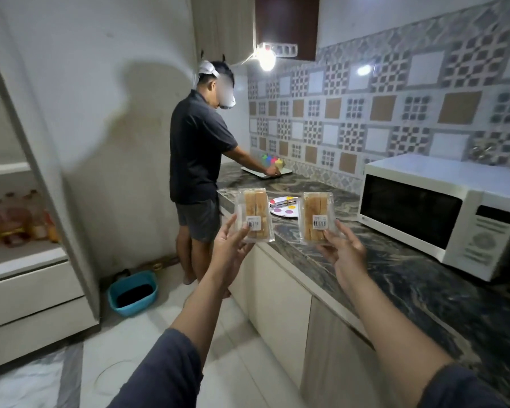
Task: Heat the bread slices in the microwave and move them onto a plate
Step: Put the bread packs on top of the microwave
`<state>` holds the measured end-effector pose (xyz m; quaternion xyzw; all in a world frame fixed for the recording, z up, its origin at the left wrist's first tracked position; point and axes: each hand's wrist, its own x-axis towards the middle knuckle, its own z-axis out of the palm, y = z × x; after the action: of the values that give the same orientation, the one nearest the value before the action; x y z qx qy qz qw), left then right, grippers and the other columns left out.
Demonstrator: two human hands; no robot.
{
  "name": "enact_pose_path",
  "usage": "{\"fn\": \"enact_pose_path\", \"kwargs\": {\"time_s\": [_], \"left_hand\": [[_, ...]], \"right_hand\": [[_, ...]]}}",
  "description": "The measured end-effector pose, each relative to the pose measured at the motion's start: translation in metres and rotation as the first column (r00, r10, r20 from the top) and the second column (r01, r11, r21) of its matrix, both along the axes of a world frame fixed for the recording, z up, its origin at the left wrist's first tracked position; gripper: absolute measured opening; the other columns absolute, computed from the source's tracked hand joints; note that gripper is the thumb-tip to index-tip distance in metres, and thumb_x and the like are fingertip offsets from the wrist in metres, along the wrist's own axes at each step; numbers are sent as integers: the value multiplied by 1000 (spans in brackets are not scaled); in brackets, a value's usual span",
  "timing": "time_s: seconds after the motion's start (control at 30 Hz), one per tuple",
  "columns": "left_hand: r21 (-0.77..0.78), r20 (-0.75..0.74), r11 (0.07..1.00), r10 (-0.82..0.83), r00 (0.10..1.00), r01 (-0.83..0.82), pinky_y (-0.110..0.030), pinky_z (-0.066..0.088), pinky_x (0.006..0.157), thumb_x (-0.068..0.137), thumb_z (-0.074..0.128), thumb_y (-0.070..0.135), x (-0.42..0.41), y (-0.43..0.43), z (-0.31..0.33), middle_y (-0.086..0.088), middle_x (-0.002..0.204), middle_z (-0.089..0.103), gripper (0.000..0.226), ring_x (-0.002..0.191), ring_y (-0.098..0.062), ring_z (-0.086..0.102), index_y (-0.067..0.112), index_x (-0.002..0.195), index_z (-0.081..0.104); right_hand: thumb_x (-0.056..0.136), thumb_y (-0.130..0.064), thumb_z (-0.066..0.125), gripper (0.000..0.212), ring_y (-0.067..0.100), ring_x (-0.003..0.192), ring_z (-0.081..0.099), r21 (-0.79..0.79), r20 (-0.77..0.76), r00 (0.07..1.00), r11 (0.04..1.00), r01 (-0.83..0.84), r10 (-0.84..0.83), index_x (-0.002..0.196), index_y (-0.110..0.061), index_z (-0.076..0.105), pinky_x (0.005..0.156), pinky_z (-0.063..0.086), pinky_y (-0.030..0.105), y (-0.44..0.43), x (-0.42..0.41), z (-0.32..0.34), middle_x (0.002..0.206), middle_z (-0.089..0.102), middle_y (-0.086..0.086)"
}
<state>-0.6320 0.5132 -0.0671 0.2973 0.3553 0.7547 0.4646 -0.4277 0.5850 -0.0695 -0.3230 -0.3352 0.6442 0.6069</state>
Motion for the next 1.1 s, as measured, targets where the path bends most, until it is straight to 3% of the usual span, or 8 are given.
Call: {"fn": "enact_pose_path", "kwargs": {"time_s": [0.13, 0.3, 0.4, 0.47, 0.7, 0.87, 0.97, 1.1], "left_hand": [[-11, 38, 996, -89, 995, 90, -30, 57, 76, 89, 53, 3, -11, 88, -10, -11, 113, 62, 54, 90, -22, 67, 13, 139, 35], [-43, 25, 971, -236, 971, 237, -26, 57, 70, 90, 52, 2, -4, 210, -5, -9, 103, 65, 46, 80, -19, 68, 17, 132, 40], [-72, -8, 938, -340, 940, 339, -30, 55, 79, 89, 53, 2, 14, 278, 1, -9, 104, 66, 47, 82, -21, 68, 17, 133, 41], [-80, -51, 908, -416, 908, 411, -34, 51, 86, 88, 55, 4, 28, 320, 9, -13, 114, 62, 49, 89, -24, 64, 15, 134, 42], [-37, -26, 772, -635, 772, 635, -32, 56, 75, 88, 56, 3, 118, 427, 30, -10, 108, 66, 47, 92, -24, 65, 11, 132, 44], [-67, -63, 738, -675, 735, 672, -24, 56, 63, 89, 53, 2, 189, 479, 49, -8, 99, 65, 36, 86, -22, 63, 16, 123, 49], [-110, -87, 718, -696, 713, 688, -27, 55, 70, 89, 53, 5, 226, 512, 54, -13, 110, 63, 41, 85, -22, 64, 12, 128, 46], [-206, -116, 732, -677, 727, 649, -36, 54, 75, 87, 52, -1, 264, 551, 64, -20, 116, 57, 46, 78, -27, 63, 6, 131, 42]], "right_hand": [[83, 1, 63, 46, 21, 83, 67, 13, 82, 994, 997, 72, -73, 124, -18, 57, 70, 59, 29, 67, 1, -13, 117, 63, 12], [81, -4, 67, 43, 25, 90, 67, 76, 219, 952, 976, 202, -214, 122, -16, 59, 71, 59, 34, 150, 13, -7, 120, 63, 12], [81, -4, 67, 44, 29, 98, 66, 127, 269, 915, 953, 276, -301, 122, -16, 59, 66, 58, 28, 189, 27, 11, 118, 65, 10], [81, -2, 66, 44, 25, 96, 66, 154, 264, 893, 930, 333, -364, 123, -16, 59, 63, 59, 23, 210, 39, 20, 114, 65, 8], [83, 0, 62, 44, 20, 86, 65, 160, 232, 785, 819, 551, -574, 124, -14, 56, 57, 57, 19, 260, 109, 43, 110, 64, 11], [80, 0, 66, 41, 24, 84, 67, 150, 224, 692, 726, 671, -686, 118, -13, 60, 59, 58, 22, 304, 170, 58, 112, 65, 18], [80, 2, 65, 45, 23, 76, 66, 100, 227, 620, 651, 752, -751, 123, -7, 58, 55, 57, 20, 332, 202, 70, 110, 65, 19], [81, 3, 63, 39, 30, 80, 67, 55, 318, 564, 609, 791, -762, 119, -5, 59, 52, 57, 22, 363, 238, 76, 105, 66, 20]]}}
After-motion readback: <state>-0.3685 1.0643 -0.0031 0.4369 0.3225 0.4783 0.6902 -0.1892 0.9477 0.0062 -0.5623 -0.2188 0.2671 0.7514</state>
